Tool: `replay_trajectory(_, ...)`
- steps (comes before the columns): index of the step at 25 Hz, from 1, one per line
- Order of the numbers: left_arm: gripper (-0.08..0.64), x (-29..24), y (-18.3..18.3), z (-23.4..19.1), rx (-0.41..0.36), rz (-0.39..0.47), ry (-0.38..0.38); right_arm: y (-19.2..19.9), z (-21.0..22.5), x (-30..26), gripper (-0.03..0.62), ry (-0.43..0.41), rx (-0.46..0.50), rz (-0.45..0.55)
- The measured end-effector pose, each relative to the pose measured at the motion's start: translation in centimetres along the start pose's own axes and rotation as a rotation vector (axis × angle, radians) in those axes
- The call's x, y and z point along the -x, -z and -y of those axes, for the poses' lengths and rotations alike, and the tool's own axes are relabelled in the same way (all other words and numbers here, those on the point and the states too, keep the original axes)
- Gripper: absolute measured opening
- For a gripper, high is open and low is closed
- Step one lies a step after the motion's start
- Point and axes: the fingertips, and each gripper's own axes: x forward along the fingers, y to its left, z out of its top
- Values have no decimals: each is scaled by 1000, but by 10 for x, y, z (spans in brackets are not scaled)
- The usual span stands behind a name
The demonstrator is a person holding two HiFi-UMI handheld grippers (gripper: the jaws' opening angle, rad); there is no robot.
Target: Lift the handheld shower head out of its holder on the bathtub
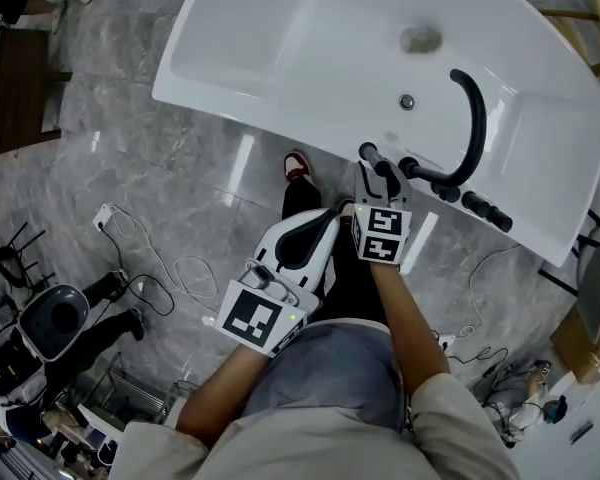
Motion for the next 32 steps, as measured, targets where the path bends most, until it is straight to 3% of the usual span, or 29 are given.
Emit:
replay_trajectory(21,5,0,12,-37,48,-36,-19,18,5,-47,184,29,67,-87)
replay_trajectory(32,5,1,14,-41,64,-36,-25,17,8,-49,144,18,95,-92)
